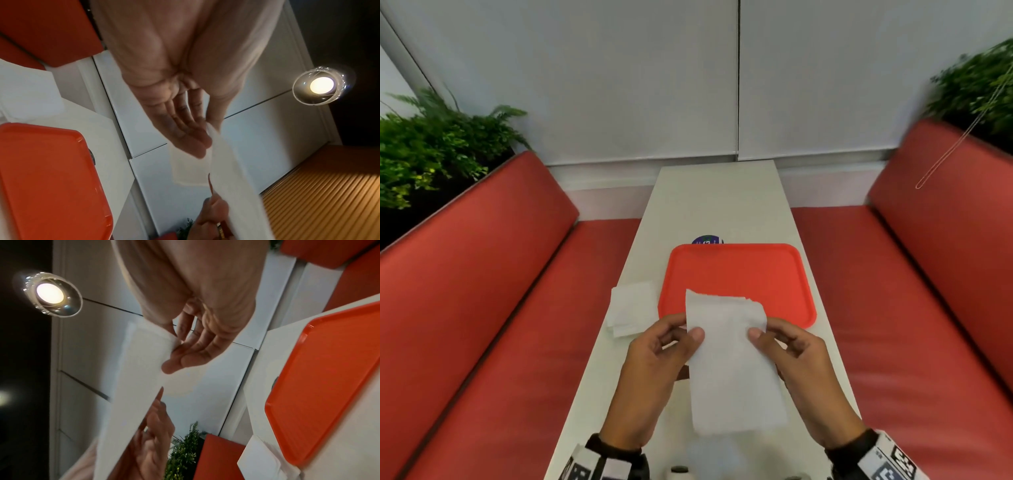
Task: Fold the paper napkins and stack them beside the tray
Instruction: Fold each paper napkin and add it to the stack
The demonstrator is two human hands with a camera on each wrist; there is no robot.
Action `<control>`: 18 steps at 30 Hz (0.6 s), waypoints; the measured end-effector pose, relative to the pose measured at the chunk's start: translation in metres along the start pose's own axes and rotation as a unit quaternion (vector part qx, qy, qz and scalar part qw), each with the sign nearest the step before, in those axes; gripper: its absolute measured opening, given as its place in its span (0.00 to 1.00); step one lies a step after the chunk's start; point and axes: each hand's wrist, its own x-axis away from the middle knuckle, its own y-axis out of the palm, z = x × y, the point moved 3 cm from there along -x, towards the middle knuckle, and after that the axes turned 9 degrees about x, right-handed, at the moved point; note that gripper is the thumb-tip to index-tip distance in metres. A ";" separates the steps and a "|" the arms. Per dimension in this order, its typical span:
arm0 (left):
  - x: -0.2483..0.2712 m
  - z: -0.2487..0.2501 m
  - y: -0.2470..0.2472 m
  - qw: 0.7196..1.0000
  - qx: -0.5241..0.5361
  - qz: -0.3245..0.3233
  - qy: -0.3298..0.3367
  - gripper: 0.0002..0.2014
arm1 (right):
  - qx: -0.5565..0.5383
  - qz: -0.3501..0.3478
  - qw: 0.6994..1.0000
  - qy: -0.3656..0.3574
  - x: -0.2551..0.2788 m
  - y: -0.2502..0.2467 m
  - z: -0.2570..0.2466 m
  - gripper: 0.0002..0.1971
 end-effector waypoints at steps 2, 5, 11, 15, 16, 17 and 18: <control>0.003 0.005 0.004 1.000 0.018 -0.017 0.012 0.12 | -0.011 0.007 1.000 -0.009 0.002 -0.002 -0.005 0.10; 0.004 0.009 0.006 0.999 0.015 -0.025 0.044 0.11 | -0.030 0.005 0.999 -0.017 0.000 -0.006 -0.012 0.09; 0.002 0.007 0.010 0.991 -0.009 -0.050 0.122 0.06 | -0.030 -0.035 0.998 -0.031 0.000 -0.009 -0.019 0.12; 0.000 0.003 0.009 0.989 -0.050 -0.069 0.120 0.15 | -0.048 -0.051 0.998 -0.008 0.000 -0.011 -0.024 0.17; -0.001 0.003 0.009 0.989 -0.056 -0.066 0.121 0.16 | -0.066 -0.056 0.996 -0.003 0.000 -0.011 -0.025 0.15; -0.001 0.003 0.008 0.989 -0.060 -0.061 0.122 0.16 | -0.078 -0.059 0.995 -0.007 -0.001 -0.011 -0.026 0.14; -0.002 0.004 0.007 0.989 -0.063 -0.054 0.125 0.16 | -0.078 -0.055 0.995 -0.018 -0.003 -0.011 -0.027 0.12</control>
